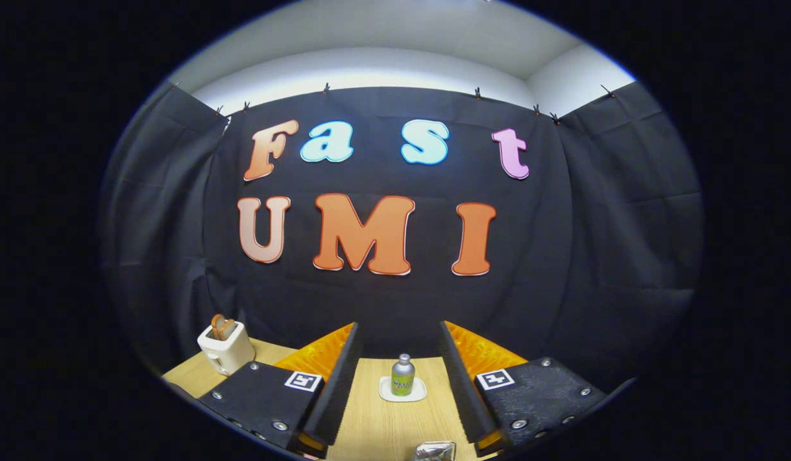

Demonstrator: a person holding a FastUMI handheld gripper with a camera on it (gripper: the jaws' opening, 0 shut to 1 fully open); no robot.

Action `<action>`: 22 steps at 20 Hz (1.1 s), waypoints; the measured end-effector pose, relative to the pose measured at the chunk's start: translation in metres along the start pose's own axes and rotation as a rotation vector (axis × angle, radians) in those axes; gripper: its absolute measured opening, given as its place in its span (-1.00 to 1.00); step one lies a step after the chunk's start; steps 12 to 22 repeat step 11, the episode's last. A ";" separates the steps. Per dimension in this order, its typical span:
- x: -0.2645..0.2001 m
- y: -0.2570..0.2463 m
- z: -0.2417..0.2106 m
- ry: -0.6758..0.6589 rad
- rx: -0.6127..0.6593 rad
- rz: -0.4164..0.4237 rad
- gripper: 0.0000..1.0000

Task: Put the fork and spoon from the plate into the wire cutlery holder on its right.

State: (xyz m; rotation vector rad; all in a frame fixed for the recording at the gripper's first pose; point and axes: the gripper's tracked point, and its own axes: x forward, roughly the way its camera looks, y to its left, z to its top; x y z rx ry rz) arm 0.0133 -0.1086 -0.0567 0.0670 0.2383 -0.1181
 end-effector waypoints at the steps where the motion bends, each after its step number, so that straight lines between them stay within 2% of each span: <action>1: -0.001 0.003 0.007 -0.023 0.001 0.012 0.53; 3: -0.002 0.008 0.020 -0.070 -0.007 0.034 0.66; 9: -0.008 0.027 0.044 -0.199 -0.023 0.105 0.80; 22: -0.011 0.031 0.047 -0.217 -0.027 0.119 0.82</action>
